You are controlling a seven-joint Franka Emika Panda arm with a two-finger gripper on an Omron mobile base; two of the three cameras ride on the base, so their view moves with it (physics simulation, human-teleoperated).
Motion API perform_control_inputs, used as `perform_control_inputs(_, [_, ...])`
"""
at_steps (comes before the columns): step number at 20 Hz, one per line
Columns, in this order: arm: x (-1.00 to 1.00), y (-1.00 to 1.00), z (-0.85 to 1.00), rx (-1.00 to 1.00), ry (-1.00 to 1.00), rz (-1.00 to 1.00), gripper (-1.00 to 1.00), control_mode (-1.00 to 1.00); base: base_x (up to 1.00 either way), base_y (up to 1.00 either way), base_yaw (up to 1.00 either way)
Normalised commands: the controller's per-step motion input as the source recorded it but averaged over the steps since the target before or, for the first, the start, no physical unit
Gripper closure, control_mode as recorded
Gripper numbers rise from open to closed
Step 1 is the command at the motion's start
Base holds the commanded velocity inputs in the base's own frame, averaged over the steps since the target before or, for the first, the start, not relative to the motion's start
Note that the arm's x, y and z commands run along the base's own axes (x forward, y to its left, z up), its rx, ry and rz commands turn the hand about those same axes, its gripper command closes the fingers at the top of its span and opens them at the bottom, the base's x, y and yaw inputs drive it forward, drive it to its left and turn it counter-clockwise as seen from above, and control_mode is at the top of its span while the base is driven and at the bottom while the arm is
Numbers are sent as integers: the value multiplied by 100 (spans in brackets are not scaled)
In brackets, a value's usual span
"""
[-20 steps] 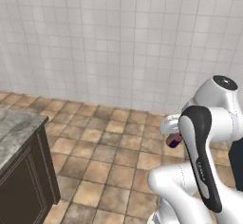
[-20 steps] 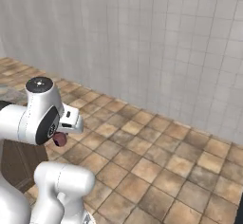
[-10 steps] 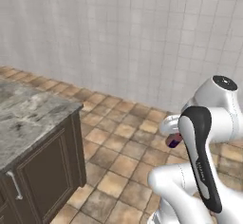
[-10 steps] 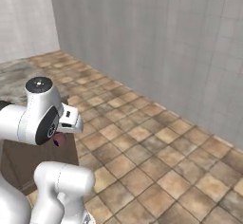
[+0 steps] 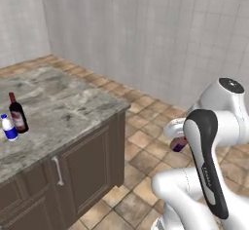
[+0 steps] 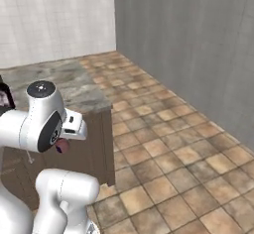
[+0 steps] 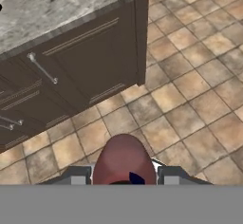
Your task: Place the drinks on the dining counter in a tight cluster.
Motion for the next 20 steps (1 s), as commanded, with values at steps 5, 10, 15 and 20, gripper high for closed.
perform_control_inputs(5, [0, 0, 0, 0, 0, 0, 100, 100, 66, 7, 45])
perform_control_inputs(10, [0, 0, 0, 0, 0, 0, 100, 100, 49, -1, 46])
perform_control_inputs(15, [0, 0, 0, 0, 0, 0, 100, 100, 41, -9, 43])
perform_control_inputs(20, [0, 0, 0, 0, 0, 0, 100, 100, 28, -6, 46])
